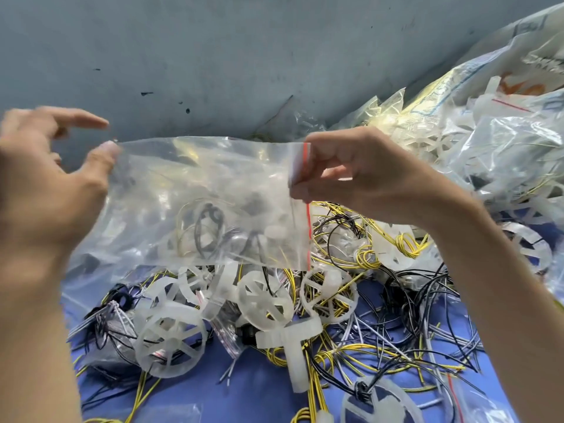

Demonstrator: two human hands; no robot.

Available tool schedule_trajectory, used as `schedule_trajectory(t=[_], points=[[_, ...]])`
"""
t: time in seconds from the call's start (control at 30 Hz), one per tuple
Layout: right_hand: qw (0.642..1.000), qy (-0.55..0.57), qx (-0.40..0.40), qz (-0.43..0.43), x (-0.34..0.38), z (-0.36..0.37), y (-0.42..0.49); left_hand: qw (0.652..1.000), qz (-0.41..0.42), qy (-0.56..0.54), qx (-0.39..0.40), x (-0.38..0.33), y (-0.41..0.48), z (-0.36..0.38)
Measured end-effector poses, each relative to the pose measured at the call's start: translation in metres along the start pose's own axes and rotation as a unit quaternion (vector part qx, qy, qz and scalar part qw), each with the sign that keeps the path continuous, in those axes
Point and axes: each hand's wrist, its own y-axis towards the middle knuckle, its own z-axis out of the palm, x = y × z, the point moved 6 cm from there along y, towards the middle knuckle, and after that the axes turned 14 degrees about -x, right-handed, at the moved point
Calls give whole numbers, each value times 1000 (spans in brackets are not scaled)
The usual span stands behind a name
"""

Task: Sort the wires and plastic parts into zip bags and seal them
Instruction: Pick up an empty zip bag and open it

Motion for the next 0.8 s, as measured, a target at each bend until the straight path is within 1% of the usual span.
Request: schedule_trajectory(t=[0.07,0.1,0.13,0.17,0.23,0.3,0.37,0.4,0.53,0.57,0.63,0.73,0.8], points=[[1000,12,-16,-11,9,5,0,999,-12,-1,-34,-15,-2,-3],[999,20,-29,-9,11,7,0,999,-10,-20,-38,-30,-5,-3],[999,32,-44,0,12,7,1,998,-7,-53,-21,-49,-11,0],[997,47,-62,16,11,7,2,996,-1,-89,13,-68,-18,5],[991,64,-97,63,4,6,3,985,12,-137,107,-106,-38,21],[987,52,-118,91,-1,6,5,981,60,-98,155,-133,-56,35],[986,23,-130,99,-3,5,6,981,86,-51,164,-145,-68,48],[983,28,-141,112,-5,4,5,982,87,-41,164,-147,-71,53],[957,134,-192,170,-12,-5,4,975,89,-28,200,-135,-69,56],[954,149,-195,174,-13,-6,4,975,83,-26,205,-130,-68,55],[959,139,-184,166,-10,-2,4,977,70,-17,200,-123,-65,54],[980,40,-147,129,-8,6,4,979,60,-13,193,-119,-65,57],[988,-32,-101,110,-8,13,4,976,64,-5,208,-118,-69,64]])
